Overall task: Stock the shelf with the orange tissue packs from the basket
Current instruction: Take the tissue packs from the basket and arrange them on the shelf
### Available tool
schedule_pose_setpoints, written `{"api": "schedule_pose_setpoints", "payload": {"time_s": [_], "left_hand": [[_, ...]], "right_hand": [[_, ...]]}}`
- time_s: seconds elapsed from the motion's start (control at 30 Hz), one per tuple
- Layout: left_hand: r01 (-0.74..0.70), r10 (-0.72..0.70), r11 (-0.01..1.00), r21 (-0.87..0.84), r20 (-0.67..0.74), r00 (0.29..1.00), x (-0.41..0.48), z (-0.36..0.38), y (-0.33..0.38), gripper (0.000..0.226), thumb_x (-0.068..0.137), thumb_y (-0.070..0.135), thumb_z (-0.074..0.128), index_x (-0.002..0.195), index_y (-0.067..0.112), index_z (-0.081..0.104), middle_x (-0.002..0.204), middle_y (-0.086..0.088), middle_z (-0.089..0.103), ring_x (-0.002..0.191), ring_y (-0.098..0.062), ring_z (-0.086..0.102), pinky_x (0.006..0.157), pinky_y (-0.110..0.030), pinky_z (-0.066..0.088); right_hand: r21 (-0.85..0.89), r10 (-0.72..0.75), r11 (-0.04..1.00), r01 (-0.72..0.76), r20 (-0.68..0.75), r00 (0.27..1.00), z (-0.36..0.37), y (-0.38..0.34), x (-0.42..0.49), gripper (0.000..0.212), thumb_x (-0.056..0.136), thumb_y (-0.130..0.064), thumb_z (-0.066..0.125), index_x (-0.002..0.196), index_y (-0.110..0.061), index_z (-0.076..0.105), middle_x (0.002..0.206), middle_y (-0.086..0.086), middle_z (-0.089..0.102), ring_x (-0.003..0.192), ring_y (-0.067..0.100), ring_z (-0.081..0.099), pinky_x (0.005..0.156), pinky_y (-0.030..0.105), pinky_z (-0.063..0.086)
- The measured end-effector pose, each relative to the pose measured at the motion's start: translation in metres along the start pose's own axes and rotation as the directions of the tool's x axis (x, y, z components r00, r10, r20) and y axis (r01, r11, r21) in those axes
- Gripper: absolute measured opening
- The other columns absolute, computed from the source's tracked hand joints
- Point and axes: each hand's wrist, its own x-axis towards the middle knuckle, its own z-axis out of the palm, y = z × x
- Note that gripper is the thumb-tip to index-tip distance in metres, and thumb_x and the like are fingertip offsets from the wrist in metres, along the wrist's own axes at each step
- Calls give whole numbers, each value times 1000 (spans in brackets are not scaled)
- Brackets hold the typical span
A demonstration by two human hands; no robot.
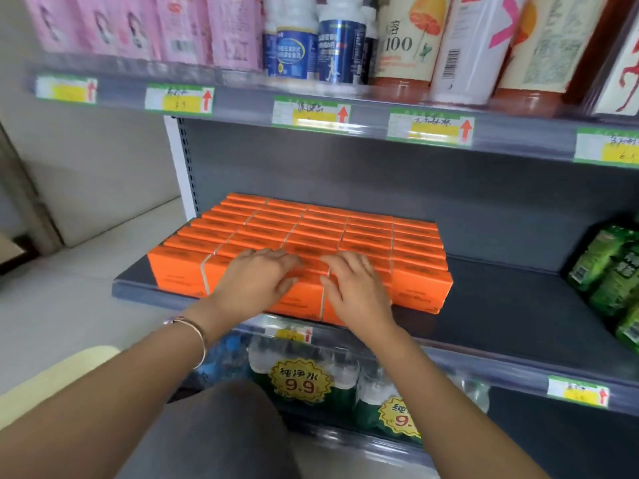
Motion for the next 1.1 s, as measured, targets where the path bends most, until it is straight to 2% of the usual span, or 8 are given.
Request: {"api": "schedule_pose_setpoints", "payload": {"time_s": [0.1,0.17,0.37,0.53,0.7,0.83,1.0,1.1], "left_hand": [[63,-56,994,90,-77,995,-52,-24,-48,33,84,41,41,97,21,65,84,3,69,80,-22,68,70,-35,51],[163,-152,980,117,-99,983,-94,-34,-81,32,78,41,39,86,21,63,71,4,66,66,-21,68,59,-34,52],[454,-447,876,161,-81,891,-234,-39,-151,36,80,41,37,84,18,65,67,4,65,59,-21,66,58,-33,50],[640,-649,745,186,-17,761,-324,-26,-183,13,87,27,61,95,19,67,81,3,69,72,-24,68,68,-32,48],[759,-771,626,180,286,569,-367,24,-212,29,94,40,42,117,29,56,116,8,63,106,-20,60,89,-31,47],[802,-748,571,176,515,419,-378,89,-227,30,95,39,43,124,32,49,127,10,56,114,-18,55,94,-34,46],[843,-686,500,198,685,246,-392,171,-244,38,94,32,46,133,33,41,135,6,49,121,-20,51,96,-40,43],[861,-643,457,224,752,146,-403,211,-257,47,92,22,47,138,28,37,139,-1,44,127,-24,45,99,-42,41]], "right_hand": [[-2,-181,984,181,7,983,16,-57,13,29,88,-23,57,115,-15,65,107,4,65,98,29,59,78,40,51],[26,-273,962,272,89,958,34,-94,21,29,85,-26,53,108,-15,66,100,4,67,93,31,60,72,41,54],[131,-520,852,506,306,797,107,-194,36,38,82,-35,38,95,-16,69,83,4,68,78,29,65,61,36,55],[231,-629,764,603,476,614,162,-255,37,32,98,-31,41,123,-20,57,118,2,62,110,26,58,82,36,44],[302,-617,720,625,691,376,232,-289,40,35,98,-33,43,131,-25,50,126,1,55,114,26,56,81,35,44],[306,-514,703,642,843,160,293,-298,38,39,97,-34,45,136,-25,46,131,5,52,117,28,52,89,39,44],[319,-426,740,592,903,47,375,-291,20,38,98,-29,45,135,-19,46,133,7,51,117,28,52,83,37,44],[315,-366,770,554,930,-20,418,-285,0,38,97,-29,46,134,-19,48,134,9,50,120,29,50,86,37,44]]}}
